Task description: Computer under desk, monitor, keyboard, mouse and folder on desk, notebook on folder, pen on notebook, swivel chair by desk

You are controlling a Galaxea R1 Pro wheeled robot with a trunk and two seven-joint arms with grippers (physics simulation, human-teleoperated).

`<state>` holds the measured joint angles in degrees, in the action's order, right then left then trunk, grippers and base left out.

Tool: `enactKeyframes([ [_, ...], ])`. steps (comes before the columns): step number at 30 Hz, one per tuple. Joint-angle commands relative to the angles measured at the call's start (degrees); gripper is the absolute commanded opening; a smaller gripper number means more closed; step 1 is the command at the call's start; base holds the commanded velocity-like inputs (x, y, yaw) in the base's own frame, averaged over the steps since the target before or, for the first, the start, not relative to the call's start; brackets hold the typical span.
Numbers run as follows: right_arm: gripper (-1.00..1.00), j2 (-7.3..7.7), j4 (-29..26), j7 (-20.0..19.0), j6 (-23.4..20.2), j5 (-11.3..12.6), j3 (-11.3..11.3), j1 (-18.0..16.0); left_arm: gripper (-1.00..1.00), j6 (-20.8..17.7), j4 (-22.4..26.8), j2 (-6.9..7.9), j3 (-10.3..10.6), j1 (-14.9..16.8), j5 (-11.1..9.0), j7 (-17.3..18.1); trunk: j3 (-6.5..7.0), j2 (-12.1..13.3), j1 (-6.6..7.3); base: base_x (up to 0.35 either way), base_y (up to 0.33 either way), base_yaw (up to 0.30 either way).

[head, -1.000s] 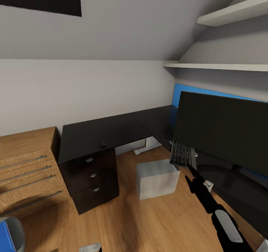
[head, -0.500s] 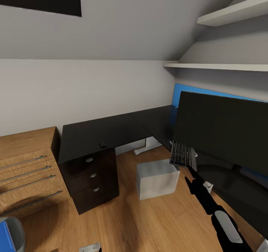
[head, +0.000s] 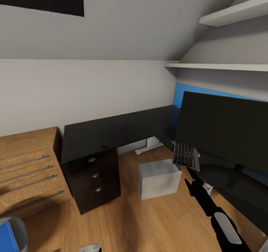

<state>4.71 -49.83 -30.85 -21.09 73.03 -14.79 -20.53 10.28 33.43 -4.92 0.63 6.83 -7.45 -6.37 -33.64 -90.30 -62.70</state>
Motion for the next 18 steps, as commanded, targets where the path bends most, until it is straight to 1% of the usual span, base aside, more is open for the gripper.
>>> enactKeyframes([
  [1, 1.0, -0.02, 0.0, 0.0, -0.5, 0.5, -0.1, 0.0, 1.0, 0.2, 0.0, 0.0, 0.1, 0.0, -0.5, -0.1, -0.05, 0.0, 0.0, 0.0, 0.065, 0.0],
  [6, 1.0, -0.04, 0.1, 0.2, -0.2, 0.5, -0.3, 0.0, 1.0, 0.2, 0.0, 0.0, 0.1, 0.0, -0.5, -0.1, -0.05, 0.0, 0.0, 0.0, 0.03, 0.0],
  [13, 1.0, -0.01, 0.1, 0.0, 3.2, 0.5, -0.3, 0.0, 1.0, 0.2, -0.1, 0.0, 0.0, 0.0, -0.6, -0.1, -0.05, 0.0, 0.0, 0.0, 0.005, 0.0],
  [18, 1.0, 0.09, 0.1, -0.2, 3.9, 0.4, -0.3, 0.0, 1.0, 0.2, -0.1, 0.0, 0.0, 0.0, -0.6, -0.1, -0.05, 0.0, 0.0, 0.0, 0.001, 0.0],
])
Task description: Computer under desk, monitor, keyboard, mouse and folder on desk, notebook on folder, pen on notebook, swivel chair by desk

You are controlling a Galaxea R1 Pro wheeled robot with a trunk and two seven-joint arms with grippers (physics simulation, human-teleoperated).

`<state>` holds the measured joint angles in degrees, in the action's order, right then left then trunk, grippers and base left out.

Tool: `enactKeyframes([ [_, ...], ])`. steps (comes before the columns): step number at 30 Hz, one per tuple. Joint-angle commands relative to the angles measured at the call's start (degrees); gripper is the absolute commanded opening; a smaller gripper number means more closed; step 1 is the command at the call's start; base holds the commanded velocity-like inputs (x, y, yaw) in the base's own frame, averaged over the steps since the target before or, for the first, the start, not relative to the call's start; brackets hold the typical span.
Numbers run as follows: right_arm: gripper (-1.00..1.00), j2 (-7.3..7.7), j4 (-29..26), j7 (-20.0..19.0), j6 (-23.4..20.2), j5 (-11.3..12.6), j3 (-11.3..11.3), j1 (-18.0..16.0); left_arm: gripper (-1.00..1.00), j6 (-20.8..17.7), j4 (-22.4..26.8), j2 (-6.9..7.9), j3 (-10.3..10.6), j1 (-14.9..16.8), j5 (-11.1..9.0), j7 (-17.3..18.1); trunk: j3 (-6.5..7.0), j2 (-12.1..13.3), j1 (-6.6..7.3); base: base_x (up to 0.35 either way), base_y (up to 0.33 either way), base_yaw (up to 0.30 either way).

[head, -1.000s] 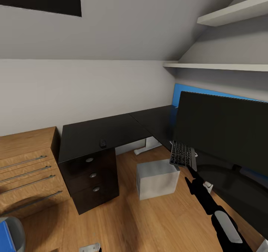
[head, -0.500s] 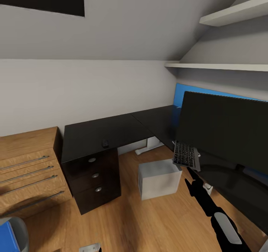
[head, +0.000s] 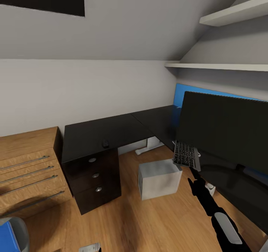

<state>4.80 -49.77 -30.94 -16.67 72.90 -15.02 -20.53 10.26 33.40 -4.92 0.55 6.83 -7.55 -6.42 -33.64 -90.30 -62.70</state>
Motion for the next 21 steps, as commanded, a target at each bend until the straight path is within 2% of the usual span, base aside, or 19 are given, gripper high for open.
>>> enactKeyframes([
  [1, 1.0, 0.01, 0.0, -0.2, -0.5, 0.6, -0.1, 0.0, 1.0, 0.2, 0.0, -0.01, 0.1, 0.0, -0.5, -0.1, -0.05, 0.0, 0.01, 0.0, 0.0, 0.0],
  [21, 1.0, 0.11, 0.0, -1.1, -0.4, 0.5, 0.0, 0.0, 1.0, 0.2, -0.1, -0.01, 0.1, 0.0, -0.5, -0.1, -0.05, 0.0, 0.01, 0.0, 0.0, 0.0],
])
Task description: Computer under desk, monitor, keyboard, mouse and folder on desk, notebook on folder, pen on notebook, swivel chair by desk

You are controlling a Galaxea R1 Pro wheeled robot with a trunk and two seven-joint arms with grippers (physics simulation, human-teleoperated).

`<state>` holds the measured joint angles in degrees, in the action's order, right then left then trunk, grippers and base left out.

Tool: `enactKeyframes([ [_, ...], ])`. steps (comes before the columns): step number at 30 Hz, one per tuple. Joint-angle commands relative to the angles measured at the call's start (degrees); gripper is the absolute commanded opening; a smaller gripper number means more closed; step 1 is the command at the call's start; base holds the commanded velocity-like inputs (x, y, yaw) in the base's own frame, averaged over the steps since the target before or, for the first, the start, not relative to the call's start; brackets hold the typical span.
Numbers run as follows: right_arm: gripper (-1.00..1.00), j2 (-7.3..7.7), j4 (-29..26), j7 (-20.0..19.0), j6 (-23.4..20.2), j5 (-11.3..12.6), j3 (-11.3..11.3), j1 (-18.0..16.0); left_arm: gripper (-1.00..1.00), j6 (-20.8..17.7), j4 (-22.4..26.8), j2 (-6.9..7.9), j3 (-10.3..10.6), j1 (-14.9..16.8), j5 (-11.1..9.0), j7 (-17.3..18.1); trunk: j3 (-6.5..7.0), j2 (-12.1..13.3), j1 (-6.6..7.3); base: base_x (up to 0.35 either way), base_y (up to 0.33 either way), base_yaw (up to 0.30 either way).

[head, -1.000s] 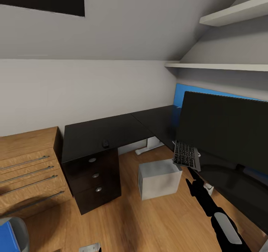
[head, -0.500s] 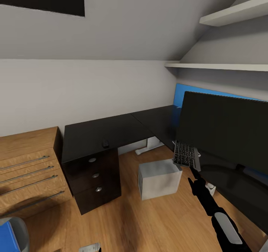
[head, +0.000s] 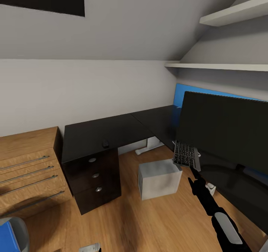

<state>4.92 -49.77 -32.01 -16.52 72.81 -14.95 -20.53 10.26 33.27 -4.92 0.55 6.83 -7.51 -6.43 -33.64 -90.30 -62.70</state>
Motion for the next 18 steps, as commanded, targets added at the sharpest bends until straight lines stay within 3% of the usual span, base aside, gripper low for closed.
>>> enactKeyframes([
  [1, 1.0, 0.0, 0.0, -0.1, -0.5, 0.6, -0.1, 0.0, 1.0, 0.2, 0.0, -0.01, 0.1, 0.0, -0.5, -0.1, -0.05, 0.0, 0.01, 0.0, 0.0, 0.0],
  [8, 1.0, -0.09, 1.2, -0.2, -0.3, 0.6, -0.1, 0.0, 1.0, 0.2, -0.1, 0.02, -0.1, 0.0, -0.6, -0.1, -0.05, 0.0, 0.01, 0.0, 0.0, -0.015],
  [18, 1.0, -0.16, 1.2, -0.2, -0.3, 0.6, 0.0, 0.0, 1.0, 0.2, -0.2, 0.08, -0.1, 0.0, -0.6, 0.0, -0.05, 0.0, 0.01, 0.0, 0.0, -0.209],
])
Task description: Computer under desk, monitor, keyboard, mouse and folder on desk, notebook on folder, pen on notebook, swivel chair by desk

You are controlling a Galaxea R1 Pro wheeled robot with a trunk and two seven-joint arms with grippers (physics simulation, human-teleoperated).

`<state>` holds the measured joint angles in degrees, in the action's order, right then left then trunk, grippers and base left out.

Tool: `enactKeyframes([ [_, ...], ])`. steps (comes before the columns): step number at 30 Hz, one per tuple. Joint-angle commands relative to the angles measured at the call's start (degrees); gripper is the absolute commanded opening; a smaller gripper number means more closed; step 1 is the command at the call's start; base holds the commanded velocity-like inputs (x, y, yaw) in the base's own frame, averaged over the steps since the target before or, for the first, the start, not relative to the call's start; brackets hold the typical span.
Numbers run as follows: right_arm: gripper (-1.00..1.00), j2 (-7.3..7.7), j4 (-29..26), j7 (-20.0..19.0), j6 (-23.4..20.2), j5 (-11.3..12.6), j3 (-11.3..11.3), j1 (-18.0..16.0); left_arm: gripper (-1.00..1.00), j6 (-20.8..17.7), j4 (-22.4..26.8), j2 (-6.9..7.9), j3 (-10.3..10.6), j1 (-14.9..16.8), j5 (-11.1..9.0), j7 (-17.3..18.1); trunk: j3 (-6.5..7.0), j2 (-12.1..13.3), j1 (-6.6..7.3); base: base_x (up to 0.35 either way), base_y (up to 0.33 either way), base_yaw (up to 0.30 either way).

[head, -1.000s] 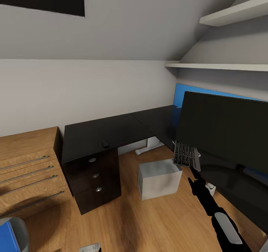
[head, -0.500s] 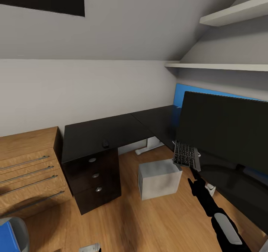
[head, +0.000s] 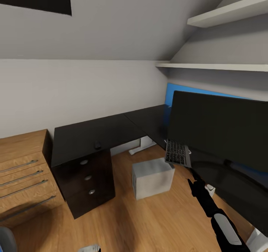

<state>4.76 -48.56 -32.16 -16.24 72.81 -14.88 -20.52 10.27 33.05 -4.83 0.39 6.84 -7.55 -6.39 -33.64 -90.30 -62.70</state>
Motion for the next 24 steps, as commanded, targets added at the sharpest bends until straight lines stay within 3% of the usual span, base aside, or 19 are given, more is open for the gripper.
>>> enactKeyframes([
  [1, 1.0, -0.01, 0.0, -0.1, -0.5, 0.6, -0.1, -0.1, 1.0, 0.2, 0.0, 0.0, 0.1, 0.0, -0.5, -0.1, -0.05, 0.0, 0.0, 0.0, 0.0, -0.242],
  [12, 1.0, 0.06, 0.0, -0.1, -0.7, 0.6, -0.1, -0.1, 1.0, 0.2, 0.0, 0.0, 0.1, 0.0, -0.5, -0.1, -0.16, 0.0, 0.0, 0.0, 0.0, -0.221],
  [24, 1.0, 0.07, 0.0, -0.1, -0.8, 0.4, -0.1, -0.1, 1.0, 0.2, 0.0, 0.02, 0.0, 0.0, -0.5, -0.1, -0.17, 0.0, 0.0, 0.0, 0.0, -0.013],
])
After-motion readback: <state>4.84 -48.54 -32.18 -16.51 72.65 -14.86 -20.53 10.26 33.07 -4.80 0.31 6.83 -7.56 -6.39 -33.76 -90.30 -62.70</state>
